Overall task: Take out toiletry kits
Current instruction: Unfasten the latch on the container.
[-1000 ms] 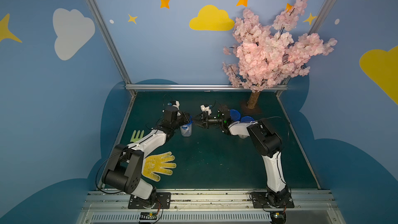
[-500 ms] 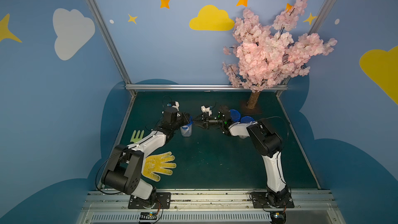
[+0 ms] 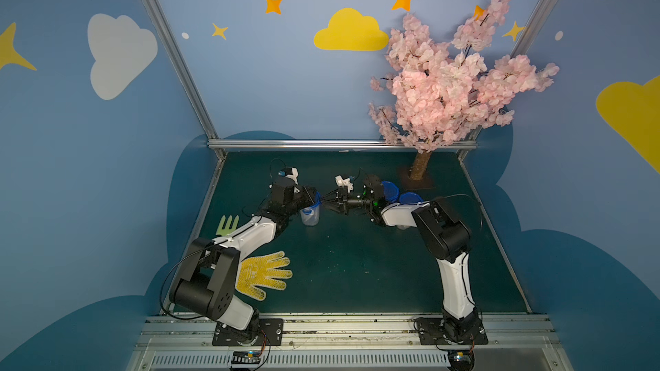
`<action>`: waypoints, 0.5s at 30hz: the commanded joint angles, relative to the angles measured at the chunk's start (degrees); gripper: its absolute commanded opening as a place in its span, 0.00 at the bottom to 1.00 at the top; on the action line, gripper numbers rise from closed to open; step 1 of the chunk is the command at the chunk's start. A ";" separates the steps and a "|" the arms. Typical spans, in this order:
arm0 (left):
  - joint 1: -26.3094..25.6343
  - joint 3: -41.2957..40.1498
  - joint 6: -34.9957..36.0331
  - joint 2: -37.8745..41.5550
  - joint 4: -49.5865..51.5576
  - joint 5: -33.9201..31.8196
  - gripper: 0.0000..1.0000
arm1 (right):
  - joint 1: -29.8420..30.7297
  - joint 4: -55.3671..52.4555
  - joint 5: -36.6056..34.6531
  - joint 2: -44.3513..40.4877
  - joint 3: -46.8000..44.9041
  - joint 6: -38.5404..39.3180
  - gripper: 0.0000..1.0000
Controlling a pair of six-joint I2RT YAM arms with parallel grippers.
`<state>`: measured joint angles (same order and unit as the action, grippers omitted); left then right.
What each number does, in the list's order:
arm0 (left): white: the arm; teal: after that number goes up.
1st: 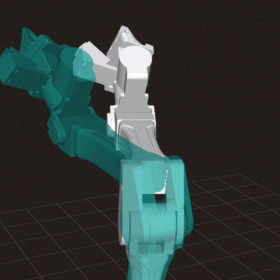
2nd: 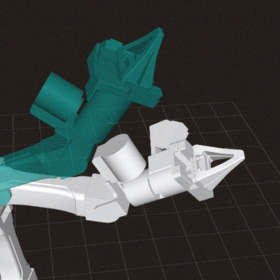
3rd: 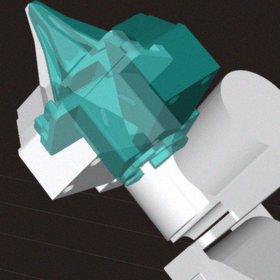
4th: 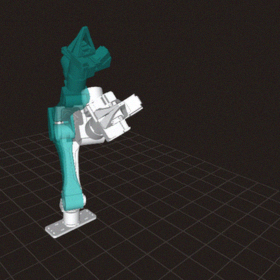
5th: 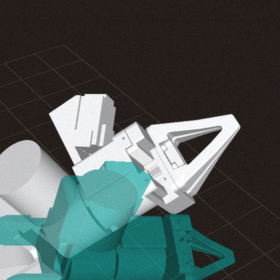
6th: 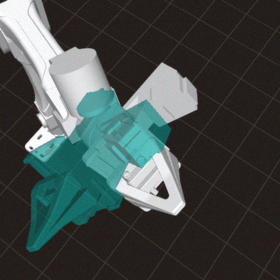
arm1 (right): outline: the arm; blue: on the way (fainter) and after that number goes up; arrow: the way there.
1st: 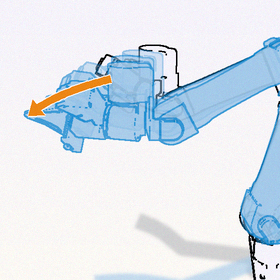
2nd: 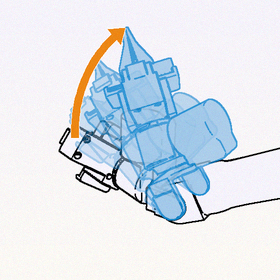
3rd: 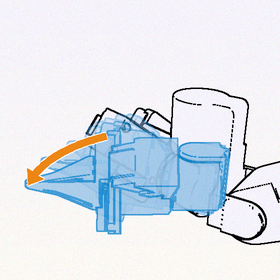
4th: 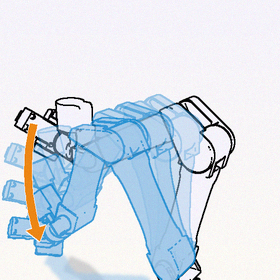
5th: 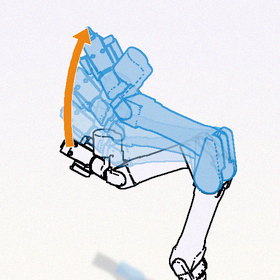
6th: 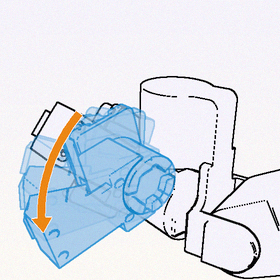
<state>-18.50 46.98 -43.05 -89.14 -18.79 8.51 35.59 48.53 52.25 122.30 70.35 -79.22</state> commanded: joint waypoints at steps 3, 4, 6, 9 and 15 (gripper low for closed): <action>-0.04 -9.61 1.79 -12.58 33.60 -3.52 0.02 | -0.26 10.39 4.18 -9.03 1.92 2.83 0.34; -0.08 -9.55 1.83 -12.69 33.70 -3.50 0.02 | -0.26 10.12 4.18 -8.93 1.94 3.06 0.33; -0.09 -9.32 2.01 -13.00 33.88 -3.50 0.02 | -0.31 9.90 4.10 -8.47 1.87 2.89 0.31; -0.11 -8.92 2.26 -13.57 34.29 -3.50 0.02 | -0.31 9.41 3.93 -7.80 1.70 2.93 0.29; -0.34 -7.03 3.38 -15.79 36.58 -3.77 0.02 | -0.45 5.83 3.57 -8.36 1.51 5.05 0.26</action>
<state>-18.28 48.75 -42.46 -90.83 -18.63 8.03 33.87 46.81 53.19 120.88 70.04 -76.82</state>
